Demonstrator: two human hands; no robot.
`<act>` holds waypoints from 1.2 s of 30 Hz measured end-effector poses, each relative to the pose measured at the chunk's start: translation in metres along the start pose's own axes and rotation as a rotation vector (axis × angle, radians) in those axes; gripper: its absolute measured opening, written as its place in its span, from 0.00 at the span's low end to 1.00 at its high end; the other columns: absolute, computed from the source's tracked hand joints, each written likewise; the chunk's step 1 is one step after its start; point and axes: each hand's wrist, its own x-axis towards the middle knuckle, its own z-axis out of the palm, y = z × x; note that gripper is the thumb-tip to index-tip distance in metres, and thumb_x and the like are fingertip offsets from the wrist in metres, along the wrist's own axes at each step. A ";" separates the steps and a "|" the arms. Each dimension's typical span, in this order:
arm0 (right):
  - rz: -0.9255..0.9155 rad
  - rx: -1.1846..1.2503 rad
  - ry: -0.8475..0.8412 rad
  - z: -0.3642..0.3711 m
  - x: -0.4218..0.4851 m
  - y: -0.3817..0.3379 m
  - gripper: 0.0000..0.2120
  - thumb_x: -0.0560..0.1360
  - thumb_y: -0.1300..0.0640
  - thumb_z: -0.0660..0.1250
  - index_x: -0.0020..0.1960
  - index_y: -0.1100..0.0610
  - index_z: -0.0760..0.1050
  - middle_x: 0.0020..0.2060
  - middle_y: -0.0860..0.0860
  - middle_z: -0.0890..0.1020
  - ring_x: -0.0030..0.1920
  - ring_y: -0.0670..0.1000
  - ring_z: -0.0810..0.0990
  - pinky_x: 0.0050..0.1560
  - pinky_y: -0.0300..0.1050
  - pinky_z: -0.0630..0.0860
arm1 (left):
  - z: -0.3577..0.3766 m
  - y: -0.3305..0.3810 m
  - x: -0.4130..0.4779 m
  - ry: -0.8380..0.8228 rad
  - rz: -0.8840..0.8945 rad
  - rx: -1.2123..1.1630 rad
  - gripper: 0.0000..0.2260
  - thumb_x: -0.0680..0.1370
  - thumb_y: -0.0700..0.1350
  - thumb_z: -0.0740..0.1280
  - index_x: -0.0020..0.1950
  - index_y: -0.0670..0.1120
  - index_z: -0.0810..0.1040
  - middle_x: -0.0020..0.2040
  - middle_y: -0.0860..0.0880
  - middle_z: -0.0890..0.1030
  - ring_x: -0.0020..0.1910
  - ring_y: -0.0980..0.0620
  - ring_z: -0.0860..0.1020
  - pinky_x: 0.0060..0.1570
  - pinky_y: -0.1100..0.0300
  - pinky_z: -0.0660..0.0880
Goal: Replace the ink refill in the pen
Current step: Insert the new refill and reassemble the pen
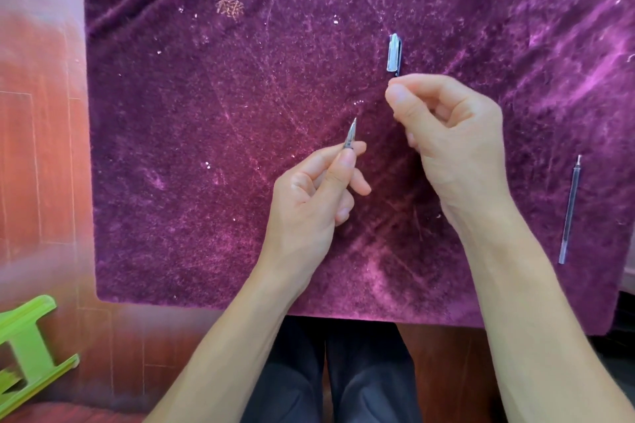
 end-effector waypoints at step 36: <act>0.076 0.012 0.026 -0.012 0.022 -0.005 0.07 0.81 0.54 0.75 0.58 0.52 0.86 0.42 0.47 0.89 0.33 0.41 0.81 0.39 0.32 0.76 | 0.010 0.016 0.021 -0.016 -0.046 0.027 0.10 0.83 0.46 0.65 0.62 0.46 0.81 0.37 0.49 0.83 0.26 0.57 0.70 0.28 0.69 0.69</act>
